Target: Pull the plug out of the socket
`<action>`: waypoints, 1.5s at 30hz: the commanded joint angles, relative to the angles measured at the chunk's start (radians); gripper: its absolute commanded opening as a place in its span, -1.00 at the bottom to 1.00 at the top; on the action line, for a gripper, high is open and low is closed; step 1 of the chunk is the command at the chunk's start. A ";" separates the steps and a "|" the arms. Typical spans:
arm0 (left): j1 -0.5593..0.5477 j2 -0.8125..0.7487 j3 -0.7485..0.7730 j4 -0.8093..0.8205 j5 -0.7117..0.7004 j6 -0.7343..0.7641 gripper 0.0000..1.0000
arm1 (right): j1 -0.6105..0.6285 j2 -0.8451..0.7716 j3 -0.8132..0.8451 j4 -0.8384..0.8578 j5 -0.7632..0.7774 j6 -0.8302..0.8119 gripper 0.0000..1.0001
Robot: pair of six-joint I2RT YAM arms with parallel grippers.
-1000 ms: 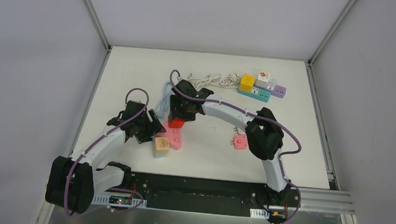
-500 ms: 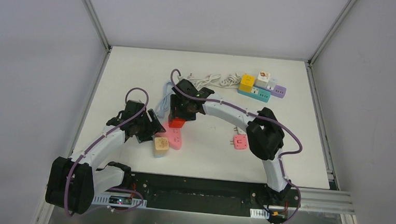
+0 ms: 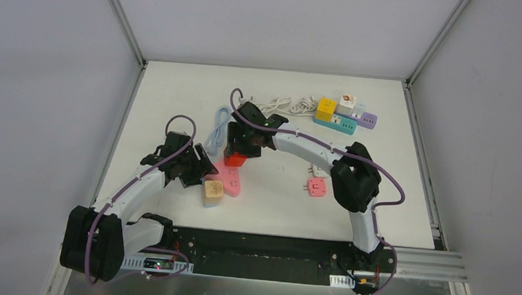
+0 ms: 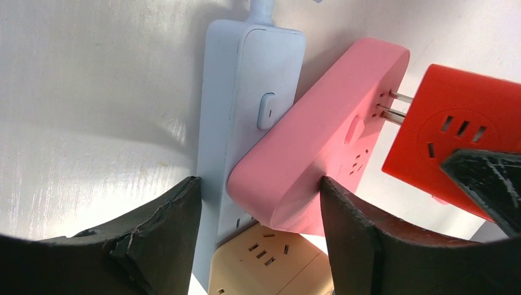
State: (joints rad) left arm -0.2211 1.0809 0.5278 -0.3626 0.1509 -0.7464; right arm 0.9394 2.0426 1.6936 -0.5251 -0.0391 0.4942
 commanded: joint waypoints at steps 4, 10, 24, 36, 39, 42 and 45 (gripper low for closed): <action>0.002 0.050 -0.041 -0.101 -0.089 0.030 -0.36 | 0.091 -0.054 0.070 0.015 0.028 -0.015 -1.00; 0.003 0.039 -0.039 -0.104 -0.071 0.029 -0.36 | 0.070 -0.118 0.051 0.008 0.102 -0.022 -1.00; 0.003 -0.012 0.178 -0.174 0.084 0.059 0.33 | -0.099 -0.546 -0.477 0.101 0.175 0.043 -1.00; 0.003 -0.047 0.235 -0.268 0.034 0.115 0.78 | -0.314 -0.655 -0.753 0.315 -0.083 0.087 -0.76; 0.003 -0.070 0.232 -0.290 0.017 0.122 0.81 | -0.339 -0.582 -0.728 0.363 -0.129 0.102 -0.73; 0.003 -0.086 0.226 -0.304 0.004 0.129 0.83 | -0.348 -0.493 -0.680 0.425 -0.147 0.110 -0.73; 0.003 -0.086 0.219 -0.307 0.004 0.141 0.83 | -0.351 -0.376 -0.626 0.506 -0.250 0.145 -0.61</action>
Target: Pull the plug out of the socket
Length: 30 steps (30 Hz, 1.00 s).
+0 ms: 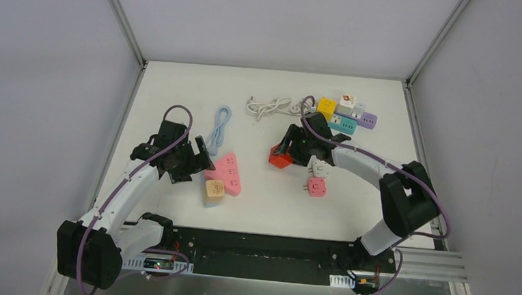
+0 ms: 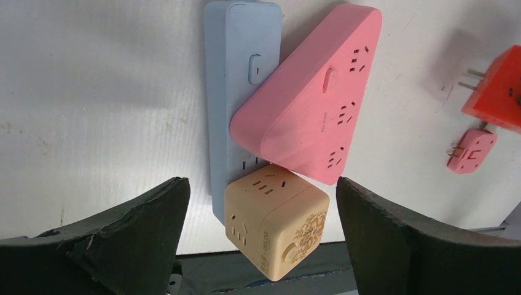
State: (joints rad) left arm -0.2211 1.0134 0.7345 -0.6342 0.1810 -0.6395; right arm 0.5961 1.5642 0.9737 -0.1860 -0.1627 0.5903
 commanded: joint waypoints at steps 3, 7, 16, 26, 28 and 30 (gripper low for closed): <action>0.003 -0.014 0.010 -0.031 -0.020 0.037 0.83 | -0.008 0.192 0.159 0.170 -0.126 0.049 -0.61; 0.003 -0.003 0.011 -0.021 0.002 0.035 0.82 | -0.009 0.231 0.179 0.181 -0.142 0.057 0.00; 0.003 0.045 0.008 -0.011 0.021 0.040 0.69 | -0.008 0.200 0.192 0.069 -0.005 -0.008 0.88; 0.003 0.004 0.012 -0.035 -0.016 0.040 0.66 | 0.021 0.006 0.154 -0.030 0.217 -0.024 0.91; 0.003 -0.014 0.012 -0.044 -0.038 0.037 0.66 | 0.048 -0.041 0.149 -0.035 0.254 -0.028 0.91; 0.003 -0.039 0.008 -0.050 -0.066 0.028 0.65 | 0.091 -0.084 0.145 -0.026 0.275 -0.032 0.91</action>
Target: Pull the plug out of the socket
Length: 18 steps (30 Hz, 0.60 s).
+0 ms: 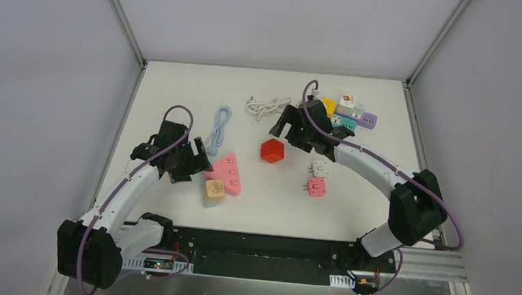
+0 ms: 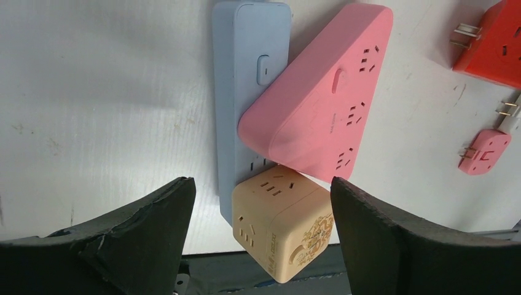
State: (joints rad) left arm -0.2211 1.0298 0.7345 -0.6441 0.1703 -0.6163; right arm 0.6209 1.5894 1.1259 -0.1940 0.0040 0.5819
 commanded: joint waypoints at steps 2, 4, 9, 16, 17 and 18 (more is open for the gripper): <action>0.003 -0.084 0.002 -0.047 -0.087 -0.006 0.65 | 0.130 -0.136 -0.010 0.000 0.113 -0.026 0.91; 0.002 -0.120 -0.005 -0.054 -0.125 -0.022 0.65 | 0.195 -0.144 -0.010 0.025 0.121 -0.015 0.91; 0.003 -0.217 -0.023 -0.079 -0.255 -0.070 0.65 | 0.383 -0.120 0.013 0.054 0.245 0.035 0.87; 0.003 -0.323 -0.052 -0.080 -0.338 -0.109 0.67 | 0.537 0.070 0.140 0.031 0.223 0.047 0.86; 0.003 -0.323 -0.049 -0.084 -0.342 -0.109 0.68 | 0.558 0.104 0.171 0.019 0.220 0.040 0.87; 0.003 -0.323 -0.047 -0.087 -0.346 -0.109 0.68 | 0.575 0.134 0.200 0.007 0.216 0.035 0.87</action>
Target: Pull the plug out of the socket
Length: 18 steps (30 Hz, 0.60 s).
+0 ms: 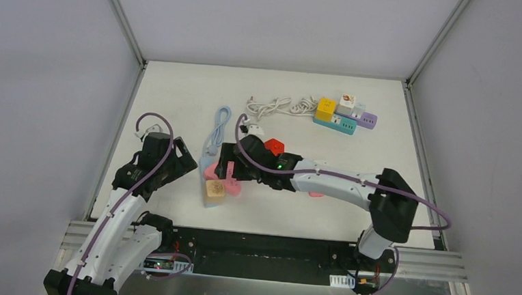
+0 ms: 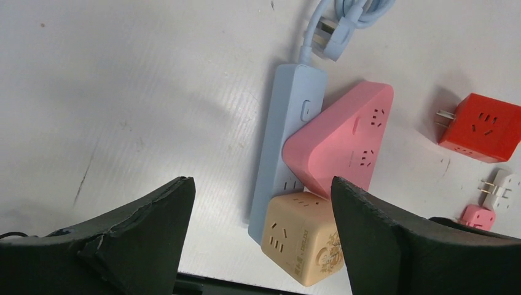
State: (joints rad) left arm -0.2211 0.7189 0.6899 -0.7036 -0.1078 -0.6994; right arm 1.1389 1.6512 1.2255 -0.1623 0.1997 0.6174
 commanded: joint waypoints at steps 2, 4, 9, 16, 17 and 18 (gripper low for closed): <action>0.003 -0.009 -0.001 -0.031 -0.066 -0.027 0.68 | 0.085 0.130 0.154 -0.048 0.011 -0.010 0.87; 0.003 -0.004 -0.007 -0.032 -0.064 -0.030 0.68 | 0.094 0.179 0.188 -0.078 0.004 -0.014 0.85; 0.005 -0.013 -0.050 -0.016 -0.068 -0.052 0.67 | 0.094 0.238 0.228 -0.087 -0.089 -0.040 0.67; 0.005 0.001 -0.069 0.016 -0.029 -0.070 0.68 | 0.094 0.259 0.229 -0.106 -0.119 -0.043 0.34; 0.005 0.006 -0.069 0.021 -0.021 -0.069 0.67 | 0.094 0.258 0.227 -0.110 -0.116 -0.044 0.29; 0.005 0.011 -0.068 0.024 -0.014 -0.068 0.67 | 0.094 0.255 0.224 -0.110 -0.112 -0.044 0.24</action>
State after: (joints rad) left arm -0.2211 0.7177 0.6235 -0.7109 -0.1379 -0.7502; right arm 1.2346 1.9053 1.4105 -0.2466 0.0910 0.5861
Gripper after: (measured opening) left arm 0.836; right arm 0.664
